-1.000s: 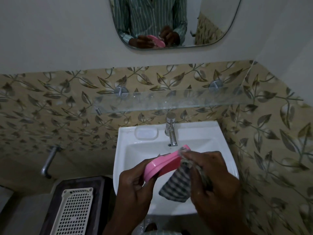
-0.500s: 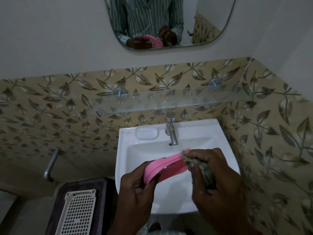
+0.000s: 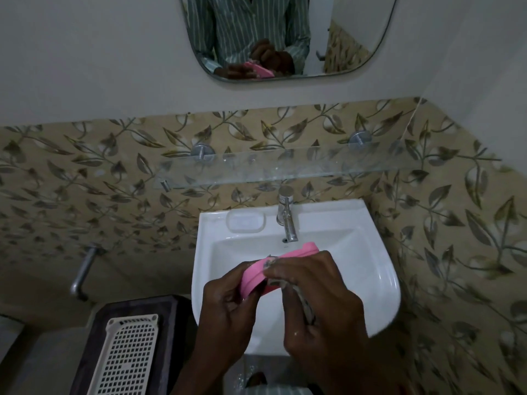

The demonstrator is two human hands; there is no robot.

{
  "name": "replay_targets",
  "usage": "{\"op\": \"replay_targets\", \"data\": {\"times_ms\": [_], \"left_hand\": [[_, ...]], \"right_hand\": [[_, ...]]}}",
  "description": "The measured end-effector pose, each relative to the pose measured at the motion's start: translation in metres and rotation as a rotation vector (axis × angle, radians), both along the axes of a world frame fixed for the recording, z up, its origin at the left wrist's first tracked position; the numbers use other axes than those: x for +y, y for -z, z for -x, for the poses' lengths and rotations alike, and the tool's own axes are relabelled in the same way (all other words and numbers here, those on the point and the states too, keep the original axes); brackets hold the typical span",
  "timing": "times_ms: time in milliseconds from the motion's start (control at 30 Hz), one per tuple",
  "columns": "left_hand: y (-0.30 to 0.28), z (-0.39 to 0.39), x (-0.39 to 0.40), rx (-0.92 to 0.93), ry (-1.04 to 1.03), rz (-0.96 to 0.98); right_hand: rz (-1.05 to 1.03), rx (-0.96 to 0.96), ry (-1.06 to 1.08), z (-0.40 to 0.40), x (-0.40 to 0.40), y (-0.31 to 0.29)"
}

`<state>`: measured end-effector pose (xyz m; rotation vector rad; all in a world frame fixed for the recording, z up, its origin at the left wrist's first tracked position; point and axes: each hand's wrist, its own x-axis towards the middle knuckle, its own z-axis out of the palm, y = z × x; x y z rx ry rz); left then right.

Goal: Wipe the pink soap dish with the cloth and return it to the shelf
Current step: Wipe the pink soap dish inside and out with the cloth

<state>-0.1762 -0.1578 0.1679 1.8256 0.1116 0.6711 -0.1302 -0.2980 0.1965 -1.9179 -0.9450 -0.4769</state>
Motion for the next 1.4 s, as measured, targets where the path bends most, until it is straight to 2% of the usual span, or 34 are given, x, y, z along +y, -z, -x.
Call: {"op": "replay_targets", "data": {"times_ms": [200,333,433,600,667,800,867,1067,1400], "left_hand": [[0.002,0.008,0.008,-0.008,-0.010,-0.013],[0.000,0.007,0.006,-0.011,0.006,-0.012],[0.001,0.009,0.006,-0.028,0.009,0.011],[0.006,0.017,0.010,-0.014,-0.058,0.051],[0.006,0.018,0.013,-0.010,-0.059,0.055],[-0.002,0.012,0.005,0.014,0.020,-0.031],[-0.004,0.013,0.004,-0.013,0.006,-0.001],[0.001,0.020,0.007,-0.033,-0.031,0.100],[0.017,0.018,0.003,-0.001,-0.152,0.177]], "right_hand": [[0.024,0.054,0.163,-0.024,-0.016,0.000],[0.028,0.019,-0.041,0.001,0.007,0.000],[0.032,0.017,-0.081,0.002,0.006,-0.001],[0.086,0.067,0.158,-0.024,-0.016,0.003],[0.087,0.054,0.193,-0.026,-0.017,0.004],[0.135,-0.013,0.051,-0.005,-0.003,0.000],[0.149,-0.054,-0.018,0.001,0.001,-0.002],[0.017,0.033,0.118,-0.016,-0.012,0.000],[-0.089,0.167,0.177,-0.026,-0.006,0.017]]}}
